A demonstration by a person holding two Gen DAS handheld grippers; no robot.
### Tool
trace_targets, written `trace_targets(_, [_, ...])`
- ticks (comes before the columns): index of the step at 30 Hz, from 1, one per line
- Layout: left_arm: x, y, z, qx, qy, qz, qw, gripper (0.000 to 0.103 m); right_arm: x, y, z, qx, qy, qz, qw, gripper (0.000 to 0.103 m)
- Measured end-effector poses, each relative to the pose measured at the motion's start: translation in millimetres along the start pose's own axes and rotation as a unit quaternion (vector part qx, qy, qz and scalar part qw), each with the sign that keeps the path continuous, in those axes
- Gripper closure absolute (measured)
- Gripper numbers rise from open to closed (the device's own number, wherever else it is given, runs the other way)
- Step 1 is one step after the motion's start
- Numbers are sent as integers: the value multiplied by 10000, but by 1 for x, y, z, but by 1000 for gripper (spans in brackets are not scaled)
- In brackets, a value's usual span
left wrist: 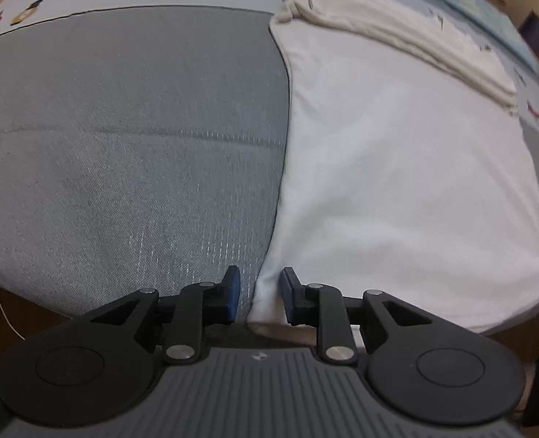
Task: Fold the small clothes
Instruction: 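Grasp the hem with both grippers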
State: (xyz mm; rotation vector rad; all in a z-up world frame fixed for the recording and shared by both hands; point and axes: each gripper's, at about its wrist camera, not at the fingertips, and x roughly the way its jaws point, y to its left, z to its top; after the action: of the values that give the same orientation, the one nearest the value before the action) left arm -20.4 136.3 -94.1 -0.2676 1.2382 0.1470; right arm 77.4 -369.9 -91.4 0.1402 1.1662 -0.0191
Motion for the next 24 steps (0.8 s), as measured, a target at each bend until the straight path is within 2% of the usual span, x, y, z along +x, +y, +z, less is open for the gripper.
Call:
trace_targets(11, [1, -13, 0, 211, -15, 67, 9998, 75, 3, 21, -7, -414, -33, -72, 9991, 57])
trace_targets(14, [2, -14, -1, 228, -17, 67, 9997, 75, 3, 21, -9, -408, -39, -34, 9992, 60])
trace_targets(19, [3, -18, -3, 364, -27, 75, 9993, 77, 3, 25, -11, -520, -39, 78, 9986, 76])
trace_targets(22, [3, -20, -3, 426, -57, 10, 9991, 97, 2, 26, -12, -594, -35, 136, 9981, 88])
trace_targets(23, [1, -20, -3, 417, -86, -19, 9991, 97, 1, 26, -12, -567, -38, 164, 9982, 94])
trace_targets(24, [-3, -19, -3, 389, -140, -51, 9991, 98, -1, 24, -11, -502, -55, 211, 9985, 97])
